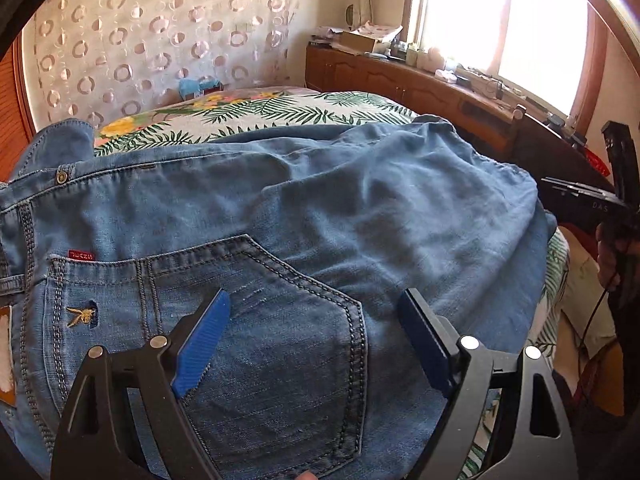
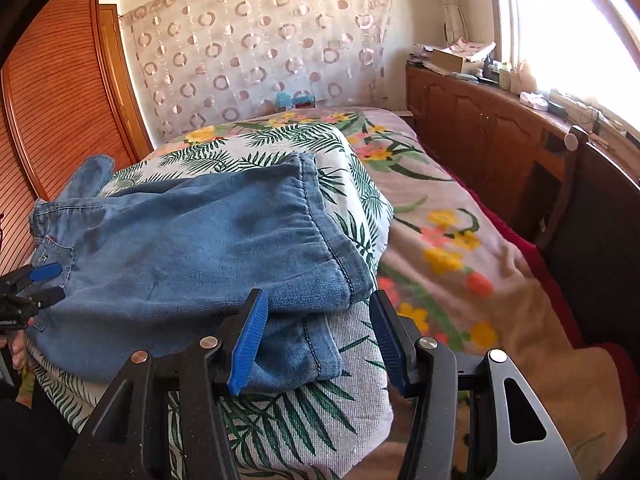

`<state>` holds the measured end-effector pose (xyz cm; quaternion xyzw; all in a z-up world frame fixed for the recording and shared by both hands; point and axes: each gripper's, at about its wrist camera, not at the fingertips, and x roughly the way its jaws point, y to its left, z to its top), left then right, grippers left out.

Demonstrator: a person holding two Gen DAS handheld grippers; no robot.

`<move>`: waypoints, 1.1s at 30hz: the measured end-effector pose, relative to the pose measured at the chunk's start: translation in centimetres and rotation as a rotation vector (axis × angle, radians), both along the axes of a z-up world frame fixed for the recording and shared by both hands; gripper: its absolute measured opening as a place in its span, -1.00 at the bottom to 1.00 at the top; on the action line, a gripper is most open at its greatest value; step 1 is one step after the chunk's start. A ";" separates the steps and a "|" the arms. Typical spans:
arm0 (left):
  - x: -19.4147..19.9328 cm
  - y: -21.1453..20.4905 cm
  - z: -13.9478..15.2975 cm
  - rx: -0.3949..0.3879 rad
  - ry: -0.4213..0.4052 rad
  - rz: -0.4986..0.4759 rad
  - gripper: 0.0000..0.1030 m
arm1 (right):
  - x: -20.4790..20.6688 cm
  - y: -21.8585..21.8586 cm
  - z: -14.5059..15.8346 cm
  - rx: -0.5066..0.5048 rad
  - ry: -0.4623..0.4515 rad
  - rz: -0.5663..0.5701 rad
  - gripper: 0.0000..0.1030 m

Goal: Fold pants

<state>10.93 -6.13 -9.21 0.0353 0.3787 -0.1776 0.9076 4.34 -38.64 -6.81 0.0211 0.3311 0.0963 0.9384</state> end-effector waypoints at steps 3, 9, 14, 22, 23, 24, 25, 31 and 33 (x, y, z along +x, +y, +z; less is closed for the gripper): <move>-0.2 -0.3 -0.2 0.007 -0.012 0.019 0.68 | 0.1 0.1 0.0 0.007 0.003 -0.001 0.06; -0.3 -0.5 -0.3 0.016 -0.015 0.028 0.68 | 0.6 -0.2 -0.9 0.028 0.017 -0.013 0.06; -0.2 -0.5 -0.3 0.013 -0.013 0.034 0.68 | 1.2 -0.3 -1.4 0.044 0.030 -0.031 0.06; -0.5 -0.2 0.1 0.002 -0.009 0.038 0.68 | 1.6 -0.2 -1.4 0.081 0.038 -0.032 -0.15; -0.6 -0.1 0.3 -0.005 -0.008 0.041 0.68 | 1.5 0.0 -1.3 0.065 0.035 -0.035 -0.22; -0.6 0.1 0.4 -0.015 -0.006 0.043 0.68 | 1.5 0.1 -1.2 0.051 0.032 -0.034 -0.40; -0.7 0.3 0.6 -0.030 -0.001 0.043 0.68 | 1.4 0.2 -1.0 0.049 0.027 -0.023 -0.63; -1.3 1.9 2.3 -0.063 -0.028 0.078 0.68 | 0.5 1.2 1.3 0.054 -0.030 0.035 -0.87; -1.6 2.5 3.2 -0.064 -0.046 0.089 0.68 | 0.0 2.0 2.4 0.071 -0.056 0.072 -0.87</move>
